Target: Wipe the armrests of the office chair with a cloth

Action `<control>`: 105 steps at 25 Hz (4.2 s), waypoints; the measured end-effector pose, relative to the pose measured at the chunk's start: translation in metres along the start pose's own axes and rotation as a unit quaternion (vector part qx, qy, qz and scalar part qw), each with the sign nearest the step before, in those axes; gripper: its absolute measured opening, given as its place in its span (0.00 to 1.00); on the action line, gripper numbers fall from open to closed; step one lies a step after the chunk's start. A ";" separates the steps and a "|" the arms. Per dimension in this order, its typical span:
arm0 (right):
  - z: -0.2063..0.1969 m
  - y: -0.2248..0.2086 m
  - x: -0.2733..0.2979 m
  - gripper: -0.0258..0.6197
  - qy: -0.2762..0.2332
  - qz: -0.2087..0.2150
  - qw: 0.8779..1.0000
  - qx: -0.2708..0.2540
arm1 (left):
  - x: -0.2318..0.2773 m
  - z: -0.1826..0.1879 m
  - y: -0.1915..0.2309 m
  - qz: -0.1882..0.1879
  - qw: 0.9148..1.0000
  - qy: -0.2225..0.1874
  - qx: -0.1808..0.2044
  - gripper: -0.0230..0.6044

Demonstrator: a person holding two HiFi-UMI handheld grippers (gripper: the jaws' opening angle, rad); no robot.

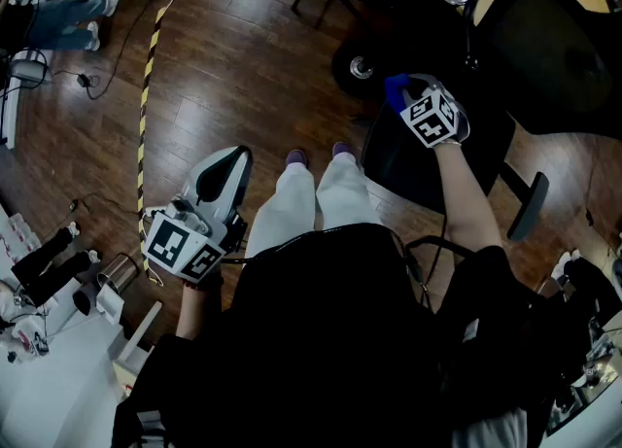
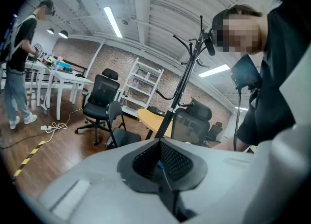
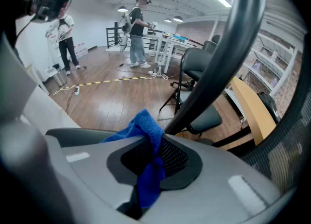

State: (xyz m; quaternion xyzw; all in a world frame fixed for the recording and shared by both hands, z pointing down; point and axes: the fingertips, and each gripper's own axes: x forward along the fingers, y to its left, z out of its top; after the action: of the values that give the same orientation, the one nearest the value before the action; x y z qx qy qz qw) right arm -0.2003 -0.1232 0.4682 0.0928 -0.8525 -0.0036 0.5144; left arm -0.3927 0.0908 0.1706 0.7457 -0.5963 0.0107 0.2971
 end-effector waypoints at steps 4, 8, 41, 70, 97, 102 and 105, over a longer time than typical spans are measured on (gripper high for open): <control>0.002 0.000 -0.003 0.10 -0.013 0.014 0.999 -0.037 | 0.005 0.002 0.004 0.000 1.000 -0.002 0.001 0.04; 0.002 0.014 -0.010 0.10 -0.022 0.009 0.996 -0.088 | 0.018 0.005 -0.001 -0.017 1.000 0.002 0.006 0.04; -0.026 -0.009 -0.016 0.12 -0.050 -0.021 0.996 -0.074 | 0.073 -0.030 -0.049 -0.065 0.998 0.027 -0.003 0.04; -0.022 0.270 -0.060 0.11 0.026 0.250 0.891 -0.379 | -0.028 -0.009 0.017 0.006 0.998 -0.058 -0.037 0.04; -0.071 0.007 -0.024 0.11 0.054 -0.009 0.998 0.023 | 0.064 0.016 -0.040 -0.038 0.999 -0.036 -0.005 0.04; -0.042 -0.030 -0.011 0.11 0.012 -0.009 1.000 -0.008 | 0.054 0.009 -0.043 -0.019 0.999 -0.040 -0.013 0.04; -0.035 -0.015 -0.018 0.11 -0.003 -0.016 0.999 -0.039 | 0.047 0.007 -0.044 -0.011 0.999 -0.041 -0.013 0.04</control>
State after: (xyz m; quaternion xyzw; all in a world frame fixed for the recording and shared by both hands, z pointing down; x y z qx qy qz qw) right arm -0.1588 -0.1319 0.4671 0.0866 -0.8517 -0.0455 0.5147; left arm -0.3419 0.0514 0.1631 0.7483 -0.5997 -0.0307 0.2818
